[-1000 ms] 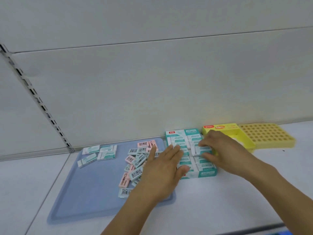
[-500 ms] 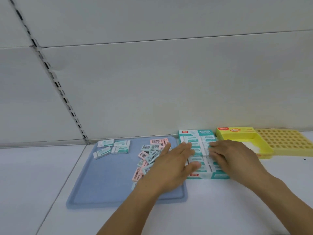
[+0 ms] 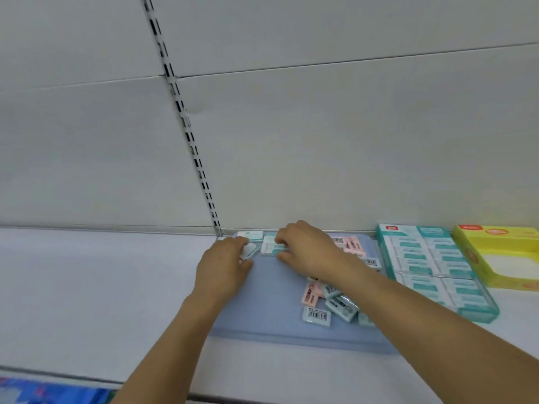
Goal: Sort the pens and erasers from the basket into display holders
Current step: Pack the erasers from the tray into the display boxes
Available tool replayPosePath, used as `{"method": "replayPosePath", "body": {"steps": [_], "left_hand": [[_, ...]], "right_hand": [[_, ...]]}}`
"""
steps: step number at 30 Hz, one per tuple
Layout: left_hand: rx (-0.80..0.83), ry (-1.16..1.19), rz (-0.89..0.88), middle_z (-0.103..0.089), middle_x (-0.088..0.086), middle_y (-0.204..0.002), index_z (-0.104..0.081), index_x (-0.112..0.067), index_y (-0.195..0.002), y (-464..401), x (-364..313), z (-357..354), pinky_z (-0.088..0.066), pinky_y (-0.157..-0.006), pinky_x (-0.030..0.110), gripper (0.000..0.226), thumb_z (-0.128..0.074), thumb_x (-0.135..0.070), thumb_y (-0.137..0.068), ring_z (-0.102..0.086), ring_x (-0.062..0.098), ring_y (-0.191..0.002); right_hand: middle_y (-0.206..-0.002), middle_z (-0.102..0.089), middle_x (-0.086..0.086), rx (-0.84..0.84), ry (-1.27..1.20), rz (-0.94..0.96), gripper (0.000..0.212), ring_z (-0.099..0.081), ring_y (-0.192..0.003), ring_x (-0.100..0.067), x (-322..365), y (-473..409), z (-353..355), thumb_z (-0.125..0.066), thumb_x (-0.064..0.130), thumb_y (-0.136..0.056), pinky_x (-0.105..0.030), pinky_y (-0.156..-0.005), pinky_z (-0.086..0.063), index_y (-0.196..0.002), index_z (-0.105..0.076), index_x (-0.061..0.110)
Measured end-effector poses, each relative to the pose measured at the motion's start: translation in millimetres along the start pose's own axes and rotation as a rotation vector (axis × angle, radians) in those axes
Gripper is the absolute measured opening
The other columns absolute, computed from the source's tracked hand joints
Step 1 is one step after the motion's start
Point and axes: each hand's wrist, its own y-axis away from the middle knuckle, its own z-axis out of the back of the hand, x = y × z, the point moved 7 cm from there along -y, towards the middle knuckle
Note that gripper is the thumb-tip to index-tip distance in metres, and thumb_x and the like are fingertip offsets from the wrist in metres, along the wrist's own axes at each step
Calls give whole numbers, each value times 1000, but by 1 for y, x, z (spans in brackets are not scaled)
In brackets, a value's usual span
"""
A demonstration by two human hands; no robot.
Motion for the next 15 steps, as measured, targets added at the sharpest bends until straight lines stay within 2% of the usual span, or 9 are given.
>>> {"method": "replayPosePath", "body": {"steps": [3, 5, 6, 8, 11, 13, 15], "left_hand": [[28, 20, 20, -64, -1, -115, -61, -24, -124, -4, 8, -2, -45, -90, 30, 40, -66, -28, -84, -59, 19, -104], [29, 31, 21, -65, -3, -115, -60, -25, -125, -4, 11, -3, -43, -88, 26, 41, -65, -27, -84, -60, 17, -103], [22, 52, 30, -65, -4, -113, -61, -25, -123, -3, 12, -2, -42, -87, 25, 40, -65, -26, -84, -60, 16, -102], [-12, 153, 64, -66, -7, -104, -64, -26, -116, 1, 13, 1, -43, -84, 23, 34, -67, -25, -83, -61, 13, -93], [-39, 506, 112, -66, -10, -89, -69, -23, -105, 9, 4, 3, -45, -73, 20, 24, -72, -21, -81, -60, 4, -75], [-16, 731, 121, -69, -7, -88, -70, -23, -102, 15, -12, 2, -46, -64, 15, 20, -72, -18, -83, -61, 4, -75], [20, 870, 137, -71, -4, -92, -70, -27, -100, 22, -31, 0, -48, -67, 16, 17, -71, -19, -85, -63, 6, -81]], "right_hand": [[-87, -53, -5, 44, 76, -77, 13, -50, -90, -28, 3, -12, -5, -62, 21, -84, -29, -60, -36, -81, -54, 12], [-69, -39, 0, 74, 81, -85, 34, -44, -77, -26, 4, -12, -5, -64, 19, -81, -28, -49, -24, -64, -35, 18], [-68, -38, 0, 88, 73, -89, 35, -45, -76, -25, 5, -10, -4, -64, 20, -80, -28, -49, -25, -64, -33, 18], [-78, -51, -2, 100, 46, -96, 23, -52, -80, -25, 7, -1, 0, -66, 23, -76, -30, -56, -37, -74, -45, 16], [-93, -60, 0, 13, -91, -129, 24, -56, -87, -20, -1, 20, 15, -67, 31, -77, -35, -72, -47, -92, -59, 16], [-94, -60, 8, -94, -236, -151, 20, -57, -85, -13, -14, 42, 31, -67, 32, -81, -33, -73, -49, -96, -61, 21], [-92, -61, 13, -179, -339, -189, 15, -57, -81, -5, -37, 68, 48, -68, 30, -84, -28, -73, -51, -98, -64, 25]]}}
